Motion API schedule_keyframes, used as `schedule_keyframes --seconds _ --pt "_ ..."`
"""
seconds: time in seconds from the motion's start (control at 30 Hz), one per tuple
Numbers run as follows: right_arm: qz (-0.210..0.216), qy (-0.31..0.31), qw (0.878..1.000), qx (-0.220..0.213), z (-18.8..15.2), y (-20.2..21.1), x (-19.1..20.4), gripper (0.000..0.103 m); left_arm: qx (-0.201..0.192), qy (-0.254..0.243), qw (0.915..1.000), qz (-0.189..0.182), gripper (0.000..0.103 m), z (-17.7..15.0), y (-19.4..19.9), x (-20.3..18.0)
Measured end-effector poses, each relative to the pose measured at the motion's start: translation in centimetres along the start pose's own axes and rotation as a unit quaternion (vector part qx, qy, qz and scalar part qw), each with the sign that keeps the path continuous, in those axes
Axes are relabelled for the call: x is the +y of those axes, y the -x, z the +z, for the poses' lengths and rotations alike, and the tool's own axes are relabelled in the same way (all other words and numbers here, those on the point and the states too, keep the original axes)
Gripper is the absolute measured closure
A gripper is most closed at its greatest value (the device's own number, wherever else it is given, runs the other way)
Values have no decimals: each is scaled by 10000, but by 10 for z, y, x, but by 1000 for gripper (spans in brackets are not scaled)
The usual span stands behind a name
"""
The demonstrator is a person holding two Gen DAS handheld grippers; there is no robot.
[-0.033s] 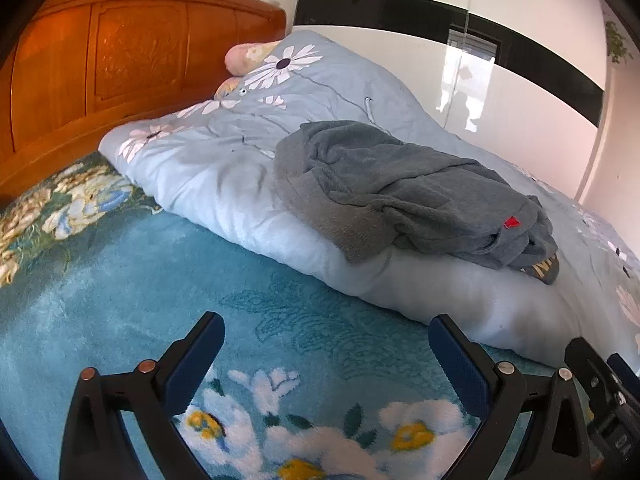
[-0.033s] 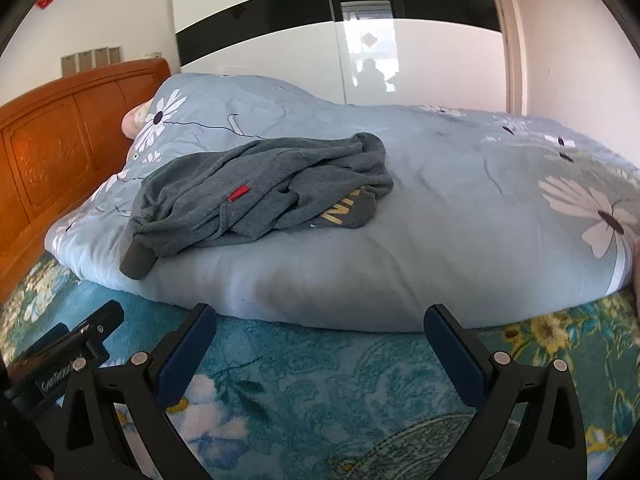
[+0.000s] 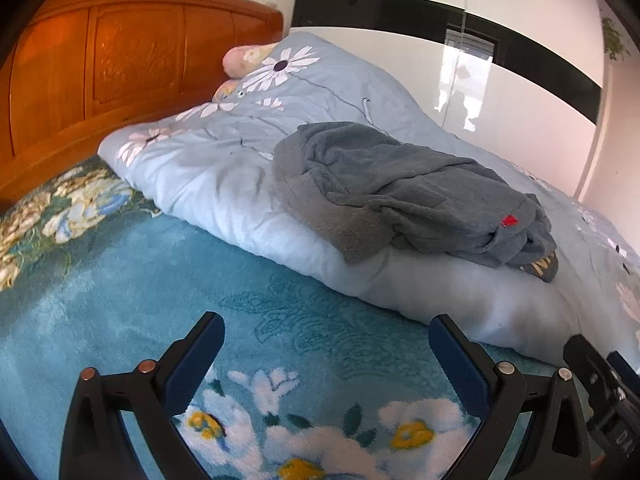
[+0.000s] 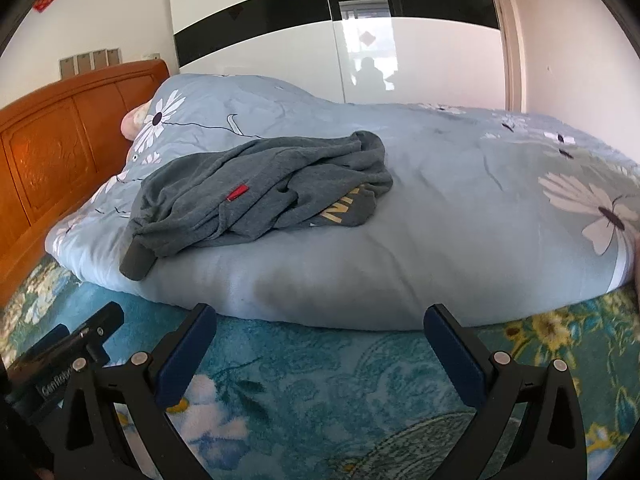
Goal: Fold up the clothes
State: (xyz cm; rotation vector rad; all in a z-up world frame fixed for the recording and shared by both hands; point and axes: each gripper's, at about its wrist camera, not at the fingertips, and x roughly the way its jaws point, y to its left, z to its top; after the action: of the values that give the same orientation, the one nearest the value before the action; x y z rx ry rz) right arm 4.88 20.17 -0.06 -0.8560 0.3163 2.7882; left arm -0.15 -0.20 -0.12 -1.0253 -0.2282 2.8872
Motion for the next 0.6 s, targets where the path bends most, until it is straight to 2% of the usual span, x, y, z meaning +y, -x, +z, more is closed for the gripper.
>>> schedule_keyframes --seconds 0.27,0.6 --pt "110 85 9999 10 3 -1 5 0 -454 -322 9984 -32 0 -6 19 -7" --pt "139 190 9996 -139 -2 3 13 0 -386 129 9990 -187 0 -13 16 17"
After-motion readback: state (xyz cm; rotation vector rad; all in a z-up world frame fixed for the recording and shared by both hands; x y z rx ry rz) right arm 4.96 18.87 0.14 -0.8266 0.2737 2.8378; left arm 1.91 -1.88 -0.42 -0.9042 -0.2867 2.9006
